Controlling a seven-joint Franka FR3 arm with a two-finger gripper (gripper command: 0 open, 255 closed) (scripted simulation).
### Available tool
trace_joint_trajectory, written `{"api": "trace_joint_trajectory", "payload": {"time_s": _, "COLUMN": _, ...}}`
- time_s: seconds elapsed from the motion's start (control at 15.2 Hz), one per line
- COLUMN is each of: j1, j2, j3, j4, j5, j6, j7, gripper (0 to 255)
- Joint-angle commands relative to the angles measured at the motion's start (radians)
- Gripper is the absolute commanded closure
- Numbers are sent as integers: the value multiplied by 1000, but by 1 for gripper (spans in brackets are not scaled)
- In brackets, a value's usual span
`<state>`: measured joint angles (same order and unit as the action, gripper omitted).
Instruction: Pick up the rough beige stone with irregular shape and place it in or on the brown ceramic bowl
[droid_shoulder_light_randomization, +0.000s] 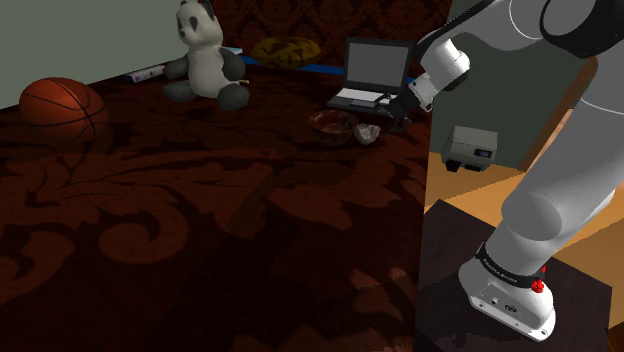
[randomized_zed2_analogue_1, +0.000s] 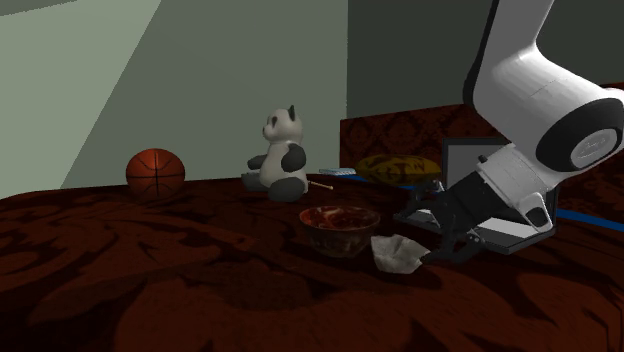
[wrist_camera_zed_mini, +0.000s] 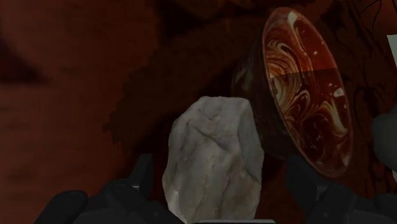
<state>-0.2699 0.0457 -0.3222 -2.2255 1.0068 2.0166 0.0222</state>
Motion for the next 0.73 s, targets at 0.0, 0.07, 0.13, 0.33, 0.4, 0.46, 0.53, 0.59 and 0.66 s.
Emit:
{"api": "trace_joint_trajectory", "payload": {"time_s": 0.0, "j1": 8, "j2": 11, "j3": 9, "j4": -7, "j5": 22, "j6": 21, "j7": -7, "gripper": 0}}
{"api": "trace_joint_trajectory", "payload": {"time_s": 0.07, "j1": 15, "j2": 21, "j3": 16, "j4": -9, "j5": 36, "j6": 34, "j7": -14, "gripper": 0}}
{"api": "trace_joint_trajectory", "payload": {"time_s": 0.13, "j1": 15, "j2": 21, "j3": 16, "j4": -9, "j5": 36, "j6": 34, "j7": -14, "gripper": 0}}
{"api": "trace_joint_trajectory", "payload": {"time_s": 0.33, "j1": 15, "j2": 21, "j3": 16, "j4": -9, "j5": 36, "j6": 34, "j7": -14, "gripper": 0}}
{"api": "trace_joint_trajectory", "payload": {"time_s": 0.4, "j1": 15, "j2": 21, "j3": 16, "j4": -9, "j5": 36, "j6": 34, "j7": -14, "gripper": 0}}
{"api": "trace_joint_trajectory", "payload": {"time_s": 0.46, "j1": 15, "j2": 21, "j3": 16, "j4": -9, "j5": 36, "j6": 34, "j7": -14, "gripper": 0}}
{"api": "trace_joint_trajectory", "payload": {"time_s": 0.53, "j1": 15, "j2": 21, "j3": 16, "j4": -9, "j5": 36, "j6": 34, "j7": -14, "gripper": 0}}
{"api": "trace_joint_trajectory", "payload": {"time_s": 0.59, "j1": 15, "j2": 21, "j3": 16, "j4": -9, "j5": 36, "j6": 34, "j7": -14, "gripper": 0}}
{"api": "trace_joint_trajectory", "payload": {"time_s": 0.66, "j1": 15, "j2": 21, "j3": 16, "j4": -9, "j5": 36, "j6": 34, "j7": -14, "gripper": 255}}
